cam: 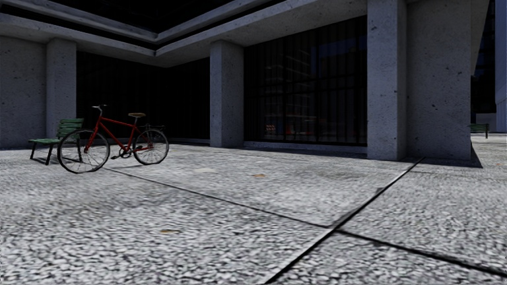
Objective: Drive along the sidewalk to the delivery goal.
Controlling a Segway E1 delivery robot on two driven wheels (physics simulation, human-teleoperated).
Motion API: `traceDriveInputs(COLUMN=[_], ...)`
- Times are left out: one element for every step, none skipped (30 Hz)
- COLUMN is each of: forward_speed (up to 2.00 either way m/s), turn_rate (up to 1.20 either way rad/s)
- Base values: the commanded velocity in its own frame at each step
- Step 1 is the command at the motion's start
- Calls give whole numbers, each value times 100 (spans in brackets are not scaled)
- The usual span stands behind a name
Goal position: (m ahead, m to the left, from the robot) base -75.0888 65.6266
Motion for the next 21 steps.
traceDriveInputs(forward_speed=[81,81,81,81,81,82,88,88,94,98,101,101,101,102,102,102,103,104,104,104,105], turn_rate=[0,0,0,0,0,0,0,0,0,0,-6,-6,-21,-27,-27,-28,-29,-31,-31,-37,-44])
